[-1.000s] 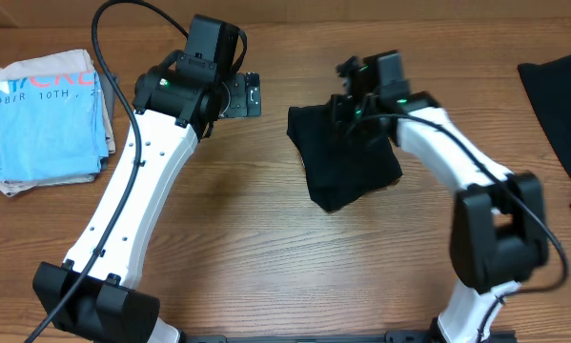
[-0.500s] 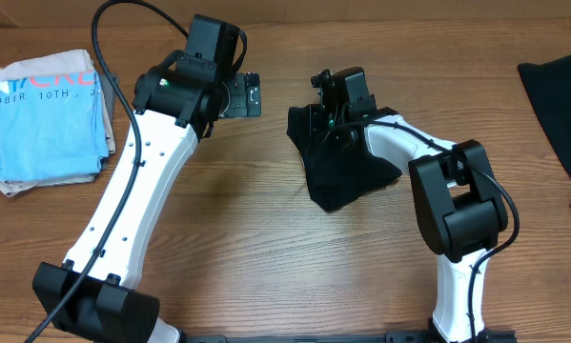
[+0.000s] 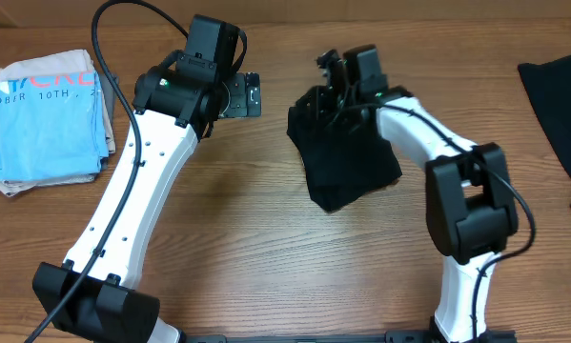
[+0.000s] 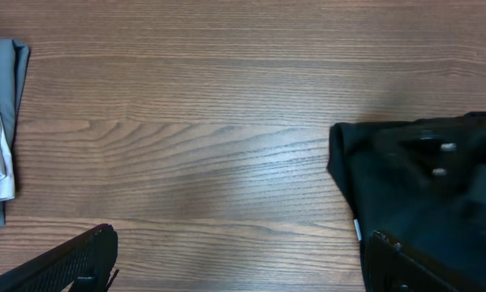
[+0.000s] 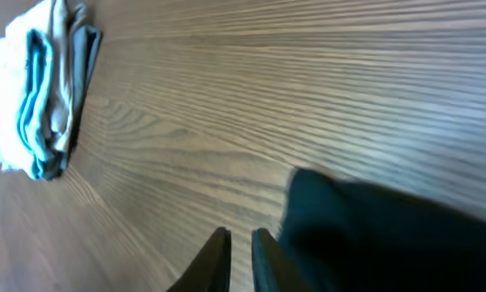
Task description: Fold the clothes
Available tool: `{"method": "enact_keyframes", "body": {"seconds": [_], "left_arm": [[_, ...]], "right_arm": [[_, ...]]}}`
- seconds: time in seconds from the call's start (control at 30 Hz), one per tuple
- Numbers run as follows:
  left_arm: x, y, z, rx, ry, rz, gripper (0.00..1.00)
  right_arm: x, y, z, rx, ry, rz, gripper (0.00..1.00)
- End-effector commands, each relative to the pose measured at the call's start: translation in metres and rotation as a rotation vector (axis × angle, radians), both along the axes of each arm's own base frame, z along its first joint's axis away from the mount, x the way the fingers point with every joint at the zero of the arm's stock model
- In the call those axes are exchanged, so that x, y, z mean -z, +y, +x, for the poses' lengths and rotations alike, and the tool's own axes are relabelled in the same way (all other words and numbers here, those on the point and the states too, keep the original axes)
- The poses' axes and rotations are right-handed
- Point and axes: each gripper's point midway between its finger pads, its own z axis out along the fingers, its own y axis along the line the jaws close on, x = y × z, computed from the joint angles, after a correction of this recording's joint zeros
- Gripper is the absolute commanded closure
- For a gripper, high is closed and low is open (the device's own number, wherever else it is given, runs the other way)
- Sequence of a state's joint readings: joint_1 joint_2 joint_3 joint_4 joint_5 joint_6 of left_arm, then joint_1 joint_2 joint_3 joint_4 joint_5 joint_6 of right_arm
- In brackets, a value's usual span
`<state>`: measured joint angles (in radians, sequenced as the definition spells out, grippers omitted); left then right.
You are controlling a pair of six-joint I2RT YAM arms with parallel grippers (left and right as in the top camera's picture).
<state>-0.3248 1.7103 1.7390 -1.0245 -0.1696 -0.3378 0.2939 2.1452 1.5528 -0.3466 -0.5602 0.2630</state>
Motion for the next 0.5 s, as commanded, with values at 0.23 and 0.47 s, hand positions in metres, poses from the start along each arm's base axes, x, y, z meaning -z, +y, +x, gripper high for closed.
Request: {"method": "enact_keyframes", "body": {"seconds": [0.23,0.47], "left_arm": [[0.003,0.004,0.002,-0.012,0.002,0.016,0.0],[0.003,0.004,0.002,-0.012,0.002,0.016,0.0]], "right_arm": [[0.019,-0.074,0.001,0.25,0.045,-0.373,0.96],[0.025,-0.073,0.009,0.26,-0.006,-0.352,0.96]]}}
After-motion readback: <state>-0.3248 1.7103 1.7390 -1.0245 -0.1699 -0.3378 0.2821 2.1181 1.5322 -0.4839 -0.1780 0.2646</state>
